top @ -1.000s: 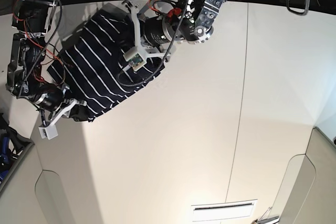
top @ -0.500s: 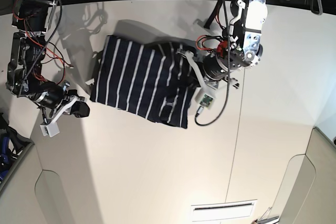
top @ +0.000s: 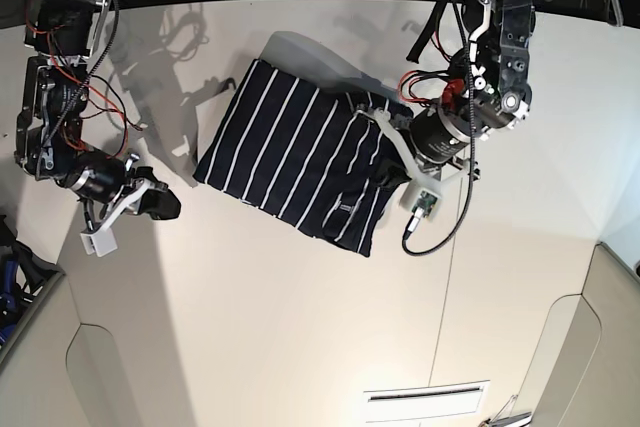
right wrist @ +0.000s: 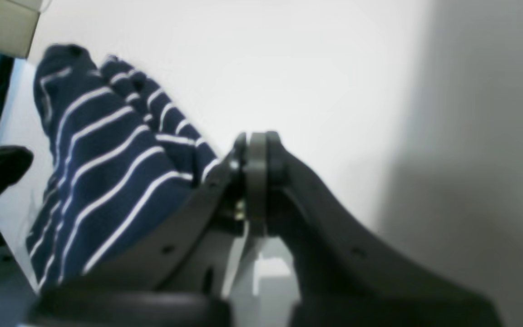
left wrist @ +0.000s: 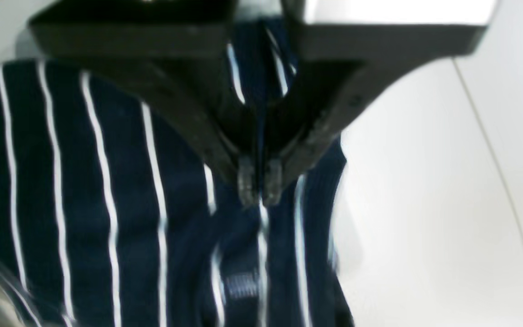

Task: Fold the T-shirt properly
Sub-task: 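Hold the bundle with both grippers and press it flat, then square the folded shirt with both grippers and release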

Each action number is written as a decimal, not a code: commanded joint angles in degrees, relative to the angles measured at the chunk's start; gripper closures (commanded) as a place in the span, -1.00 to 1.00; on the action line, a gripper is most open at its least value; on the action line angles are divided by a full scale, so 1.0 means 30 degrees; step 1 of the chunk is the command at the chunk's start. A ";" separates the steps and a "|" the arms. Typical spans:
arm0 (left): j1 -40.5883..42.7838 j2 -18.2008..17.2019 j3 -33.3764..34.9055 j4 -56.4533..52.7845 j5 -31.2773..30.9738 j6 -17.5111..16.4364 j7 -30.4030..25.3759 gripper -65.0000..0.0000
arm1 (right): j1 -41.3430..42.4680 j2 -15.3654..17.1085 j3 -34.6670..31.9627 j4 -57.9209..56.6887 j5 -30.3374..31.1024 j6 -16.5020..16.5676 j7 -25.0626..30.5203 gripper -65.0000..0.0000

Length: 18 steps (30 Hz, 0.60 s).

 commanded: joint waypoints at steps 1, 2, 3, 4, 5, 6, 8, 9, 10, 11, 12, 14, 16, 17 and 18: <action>0.0146 -0.0051 -0.0044 0.0831 -0.0211 -0.0168 -0.0284 0.92 | 0.0219 -0.0029 0.0066 0.0291 0.0401 0.0291 0.0299 1.00; 0.0437 -0.0051 -0.0044 0.1246 -0.0211 -0.0444 -0.0124 0.92 | 0.0131 -0.0240 0.0044 0.0291 0.0401 0.0313 0.0299 1.00; 0.0692 -0.0044 -0.0036 0.1566 -0.0226 -0.0896 0.0131 0.92 | 0.0051 -0.0415 0.0007 0.0291 0.0408 0.0328 0.0291 1.00; 0.0933 -0.0044 -0.0036 0.1814 -0.0350 -0.1282 0.0372 0.92 | 0.0015 -0.0612 -0.0051 0.0291 0.0401 0.0350 0.0291 1.00; 0.1158 -0.0044 -0.0036 0.1953 -0.0415 -0.1384 0.0459 0.92 | -0.0029 -0.0780 -0.0160 0.0291 0.0393 0.0357 0.0299 1.00; 0.1362 -0.0044 -0.0036 0.1982 -0.0415 -0.1384 0.0466 0.92 | -0.0036 -0.0933 -0.0291 0.0291 0.0401 0.0386 0.0299 1.00; 0.1770 -0.0044 -0.0036 0.1967 -0.0321 -0.1377 0.0539 0.92 | -0.0029 -0.1100 -0.0721 0.0291 0.0401 0.0423 0.0299 1.00; 0.1982 -0.0044 -0.0036 0.1967 -0.0204 -0.1370 0.0517 0.92 | -0.0029 -0.1100 -0.1013 0.0291 0.0401 0.0415 0.0299 1.00; 0.2186 -0.0044 -0.0036 0.1938 -0.0182 -0.1370 0.0517 0.92 | -0.0036 -0.1093 -0.1311 0.0291 0.0393 0.0415 0.0277 1.00; 0.2339 -0.0044 -0.0036 0.1887 -0.0182 -0.1370 0.0517 0.92 | -0.0036 -0.1086 -0.1603 0.0291 0.0393 0.0415 0.0226 1.00; 0.2441 -0.0044 -0.0036 0.1785 -0.0175 -0.1370 0.0517 0.92 | -0.0029 -0.1086 -0.1902 0.0291 0.0408 0.0415 0.0168 1.00; 0.2419 -0.0044 -0.0036 0.1384 -0.0007 -0.1370 0.0510 0.92 | -0.0029 -0.1086 -0.2594 0.0291 0.0408 0.0415 0.0160 1.00; 0.2251 -0.0044 -0.0036 0.0743 0.0401 -0.1362 0.0372 0.92 | -0.0036 -0.1093 -0.3279 0.0291 0.0401 0.0408 0.0146 1.00; 0.2135 -0.0044 -0.0036 0.0379 0.0517 -0.1362 0.0379 0.92 | -0.0036 -0.1086 -0.3585 0.0291 0.0401 0.0408 0.0087 1.00; 0.2004 -0.0044 -0.0036 0.0000 0.0510 -0.1355 0.0342 0.92 | -0.0036 -0.1093 -0.3840 0.0291 0.0408 0.0408 0.0007 1.00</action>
